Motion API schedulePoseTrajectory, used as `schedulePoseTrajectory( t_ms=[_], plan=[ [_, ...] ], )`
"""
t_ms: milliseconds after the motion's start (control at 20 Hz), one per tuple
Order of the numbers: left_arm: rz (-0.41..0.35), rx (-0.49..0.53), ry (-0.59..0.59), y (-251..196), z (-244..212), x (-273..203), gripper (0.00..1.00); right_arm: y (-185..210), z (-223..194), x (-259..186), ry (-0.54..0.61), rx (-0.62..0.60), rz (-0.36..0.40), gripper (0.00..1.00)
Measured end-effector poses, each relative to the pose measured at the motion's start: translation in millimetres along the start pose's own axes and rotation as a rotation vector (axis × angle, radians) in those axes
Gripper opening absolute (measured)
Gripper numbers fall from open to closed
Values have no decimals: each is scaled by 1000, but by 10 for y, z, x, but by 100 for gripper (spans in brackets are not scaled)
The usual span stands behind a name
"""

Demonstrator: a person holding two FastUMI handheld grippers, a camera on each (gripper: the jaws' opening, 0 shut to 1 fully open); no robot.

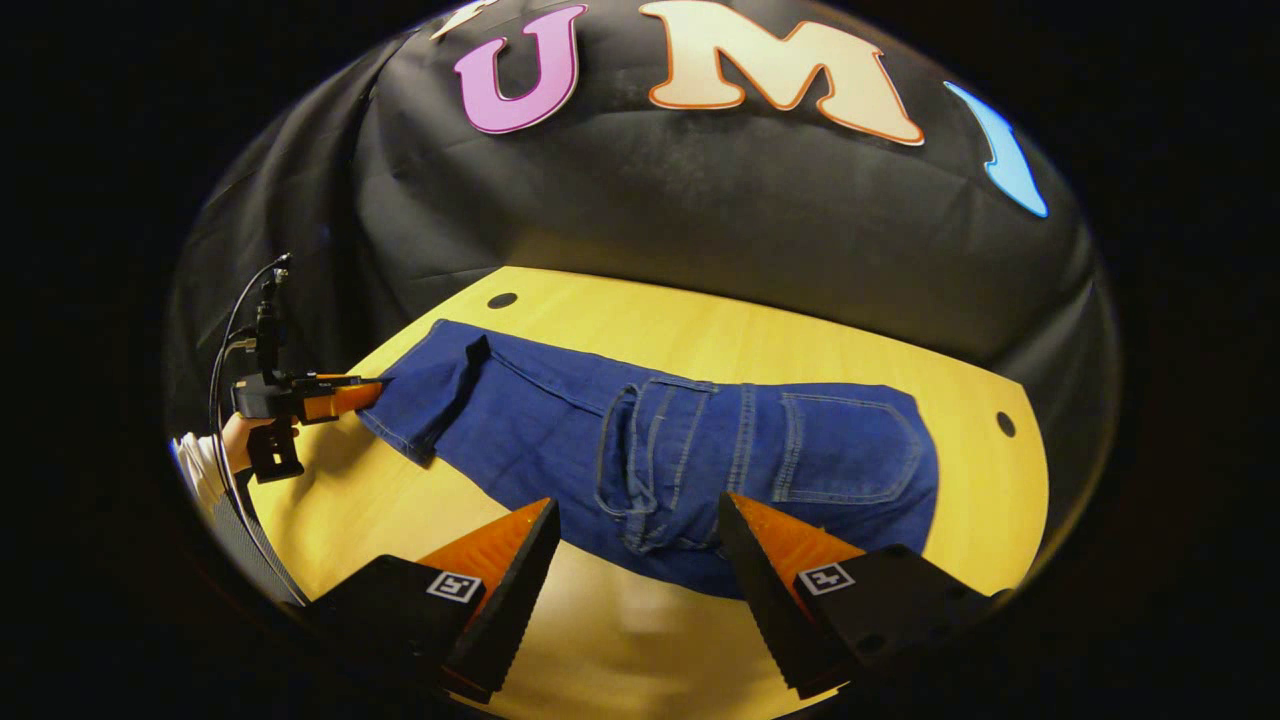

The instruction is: Grasp the waist and the cuffs of the jeans and fold them to make the two legs overlap; first hold the waist and fold one-third of the jeans toward the cuffs, then hold the cuffs and fold the remaining one-third in the same direction to finish folding.

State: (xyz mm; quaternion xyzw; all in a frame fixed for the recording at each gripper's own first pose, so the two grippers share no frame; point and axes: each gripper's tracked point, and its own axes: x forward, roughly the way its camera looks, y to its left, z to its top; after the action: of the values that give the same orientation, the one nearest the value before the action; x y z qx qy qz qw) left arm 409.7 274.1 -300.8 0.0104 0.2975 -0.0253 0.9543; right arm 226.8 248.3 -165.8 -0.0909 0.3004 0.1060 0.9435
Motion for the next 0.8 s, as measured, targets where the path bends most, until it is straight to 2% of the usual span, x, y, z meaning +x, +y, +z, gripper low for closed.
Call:
schedulePoseTrajectory(
  t_ms=[50,150,300,400,600,750,800],
  plan=[
    [-1,6,-9,16,41,-31,99,-64,-13,-49,3,5,-11,99],
    [3,4,-7,22,16,-13,95,-141,-27,-126,4,28,-26,98],
    [20,8,-9,94,17,1,84,-221,-86,-161,14,68,-45,99],
    [-9,-4,-22,60,20,-3,75,-239,-119,-192,19,85,-49,99],
    [-43,-30,-45,-128,18,35,14,-255,-159,-202,19,102,-59,99],
    [-28,-2,-29,-128,54,29,1,-290,-173,-212,18,110,-69,99],
    [-22,10,-19,-152,57,22,0,-306,-163,-231,13,113,-74,99]
  ],
)
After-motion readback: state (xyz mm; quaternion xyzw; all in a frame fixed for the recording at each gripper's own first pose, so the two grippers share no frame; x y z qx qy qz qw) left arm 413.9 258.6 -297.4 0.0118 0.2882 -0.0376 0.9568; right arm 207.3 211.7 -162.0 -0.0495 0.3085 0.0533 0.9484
